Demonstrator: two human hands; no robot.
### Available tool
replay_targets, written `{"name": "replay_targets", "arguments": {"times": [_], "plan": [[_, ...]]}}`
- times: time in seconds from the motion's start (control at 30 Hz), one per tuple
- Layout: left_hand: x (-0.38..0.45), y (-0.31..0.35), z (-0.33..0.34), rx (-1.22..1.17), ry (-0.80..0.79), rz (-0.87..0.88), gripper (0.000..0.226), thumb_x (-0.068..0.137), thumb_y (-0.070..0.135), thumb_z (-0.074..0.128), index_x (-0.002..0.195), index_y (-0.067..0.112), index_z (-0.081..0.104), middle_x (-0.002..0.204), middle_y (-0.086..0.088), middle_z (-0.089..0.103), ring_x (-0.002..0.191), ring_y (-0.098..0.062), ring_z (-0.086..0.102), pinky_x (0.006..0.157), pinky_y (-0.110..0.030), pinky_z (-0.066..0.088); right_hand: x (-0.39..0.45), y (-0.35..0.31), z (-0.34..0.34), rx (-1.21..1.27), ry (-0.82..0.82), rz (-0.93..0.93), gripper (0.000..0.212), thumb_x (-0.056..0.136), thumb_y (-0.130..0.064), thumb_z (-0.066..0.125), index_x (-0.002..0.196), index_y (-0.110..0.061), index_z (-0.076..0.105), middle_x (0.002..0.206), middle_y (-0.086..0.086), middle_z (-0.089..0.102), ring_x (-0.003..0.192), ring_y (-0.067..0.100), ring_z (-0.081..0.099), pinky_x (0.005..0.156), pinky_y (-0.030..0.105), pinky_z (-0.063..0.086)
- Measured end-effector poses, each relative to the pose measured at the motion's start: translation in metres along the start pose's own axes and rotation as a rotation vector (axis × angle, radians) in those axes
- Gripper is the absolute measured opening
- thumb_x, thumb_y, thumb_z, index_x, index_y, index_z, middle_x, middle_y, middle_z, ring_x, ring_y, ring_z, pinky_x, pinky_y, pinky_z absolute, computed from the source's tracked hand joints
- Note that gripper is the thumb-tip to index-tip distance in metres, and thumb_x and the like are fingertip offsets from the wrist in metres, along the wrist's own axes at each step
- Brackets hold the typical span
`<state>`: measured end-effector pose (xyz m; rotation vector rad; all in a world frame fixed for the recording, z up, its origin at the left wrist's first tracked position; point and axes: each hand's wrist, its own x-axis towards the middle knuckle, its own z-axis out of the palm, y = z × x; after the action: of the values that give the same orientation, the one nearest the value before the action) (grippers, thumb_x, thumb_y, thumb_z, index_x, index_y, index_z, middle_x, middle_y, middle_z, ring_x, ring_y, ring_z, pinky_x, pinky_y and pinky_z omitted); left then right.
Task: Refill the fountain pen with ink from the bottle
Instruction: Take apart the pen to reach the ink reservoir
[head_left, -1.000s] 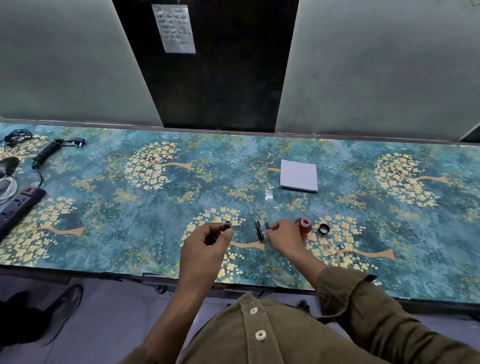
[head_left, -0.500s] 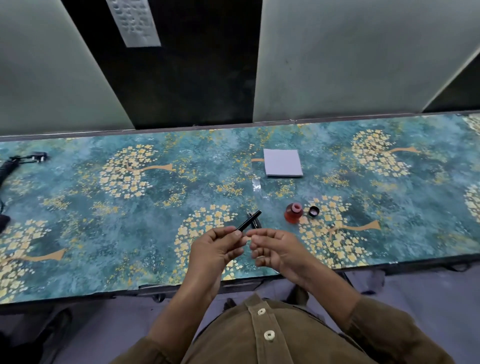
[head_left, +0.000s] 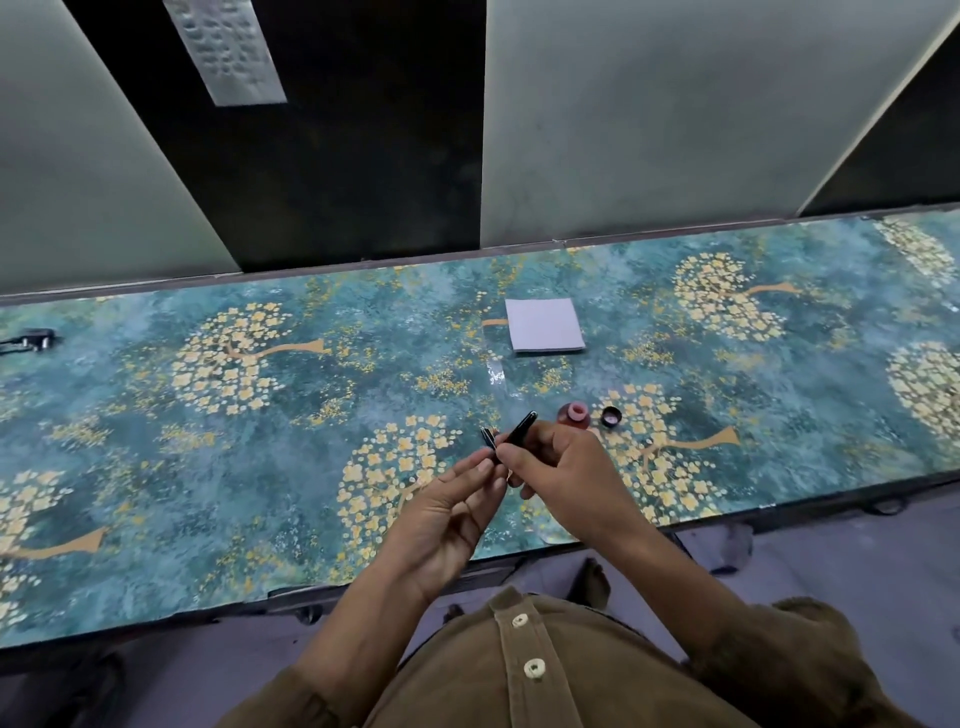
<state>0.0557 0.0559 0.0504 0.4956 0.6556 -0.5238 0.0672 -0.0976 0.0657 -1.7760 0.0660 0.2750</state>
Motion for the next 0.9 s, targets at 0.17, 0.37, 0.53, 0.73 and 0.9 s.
{"name": "replay_targets", "arguments": {"times": [0.17, 0.37, 0.53, 0.73, 0.9], "plan": [[-0.002, 0.001, 0.001, -0.078, -0.040, 0.013, 0.027, 0.074, -0.004, 0.065, 0.101, -0.007, 0.068, 0.085, -0.017, 0.074, 0.070, -0.020, 0.075, 0.067, -0.024, 0.062, -0.001, -0.013, -0.001, -0.089, 0.004, -0.084, 0.007, 0.092, -0.021, 0.068, 0.094, -0.023, 0.074, 0.080, -0.007, 0.076, 0.071, 0.004, 0.069, 0.069, 0.025, 0.057], [-0.001, 0.000, 0.004, -0.116, -0.066, 0.038, 0.018, 0.076, -0.003, 0.063, 0.092, -0.007, 0.072, 0.088, -0.018, 0.075, 0.069, -0.021, 0.076, 0.060, -0.025, 0.063, -0.002, -0.023, -0.005, -0.187, 0.004, -0.202, 0.005, 0.092, -0.021, 0.068, 0.093, -0.019, 0.072, 0.081, -0.005, 0.075, 0.076, 0.009, 0.071, 0.075, 0.034, 0.059], [0.000, -0.003, 0.005, -0.111, -0.073, 0.048, 0.015, 0.076, -0.001, 0.064, 0.086, -0.005, 0.074, 0.085, -0.018, 0.075, 0.068, -0.020, 0.076, 0.058, -0.025, 0.062, -0.003, -0.023, -0.008, -0.149, 0.001, -0.200, 0.004, 0.093, -0.018, 0.067, 0.095, -0.020, 0.070, 0.078, -0.008, 0.075, 0.071, 0.006, 0.071, 0.067, 0.029, 0.058], [0.002, -0.009, 0.004, -0.055, -0.030, 0.037, 0.012, 0.072, -0.004, 0.065, 0.077, -0.002, 0.075, 0.076, -0.016, 0.072, 0.062, -0.019, 0.074, 0.059, -0.024, 0.062, -0.005, -0.016, -0.012, -0.058, 0.022, -0.121, 0.007, 0.097, -0.019, 0.062, 0.097, -0.014, 0.067, 0.078, -0.004, 0.073, 0.065, 0.007, 0.070, 0.056, 0.026, 0.055], [0.009, -0.014, -0.013, 0.001, 0.099, 0.044, 0.013, 0.082, -0.009, 0.063, 0.095, -0.008, 0.067, 0.080, -0.019, 0.074, 0.067, -0.021, 0.075, 0.060, -0.025, 0.063, 0.002, 0.006, -0.016, 0.121, 0.124, 0.016, 0.016, 0.104, -0.020, 0.048, 0.100, -0.008, 0.057, 0.095, 0.011, 0.071, 0.079, 0.025, 0.075, 0.056, 0.043, 0.061]]}}
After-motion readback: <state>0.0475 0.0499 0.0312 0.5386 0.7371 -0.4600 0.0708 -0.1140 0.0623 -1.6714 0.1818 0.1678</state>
